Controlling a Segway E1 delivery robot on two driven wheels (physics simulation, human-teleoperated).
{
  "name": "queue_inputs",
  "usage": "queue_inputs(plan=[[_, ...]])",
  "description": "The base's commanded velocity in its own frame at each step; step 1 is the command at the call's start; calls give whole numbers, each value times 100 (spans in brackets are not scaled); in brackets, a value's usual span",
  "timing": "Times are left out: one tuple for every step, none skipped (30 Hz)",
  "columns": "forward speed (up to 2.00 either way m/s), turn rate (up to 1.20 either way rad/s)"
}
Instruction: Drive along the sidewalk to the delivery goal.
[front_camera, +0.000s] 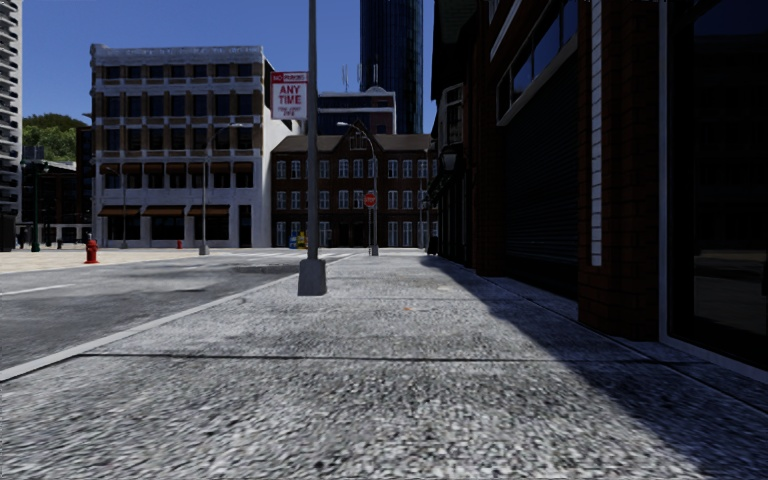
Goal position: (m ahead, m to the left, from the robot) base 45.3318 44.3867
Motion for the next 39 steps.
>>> queue_inputs(plan=[[200,0],[200,0],[200,0],[200,0],[200,0],[200,0],[200,0],[200,0],[200,0],[200,0],[200,0],[200,0],[200,0],[200,0],[200,0],[200,0],[200,0],[200,0],[200,0],[200,0],[200,0],[200,0],[200,0],[200,0],[200,0],[200,0],[200,0],[200,0],[200,0],[200,0],[200,0],[200,0],[200,0],[200,0],[200,0],[200,0],[200,0],[200,0],[200,0]])
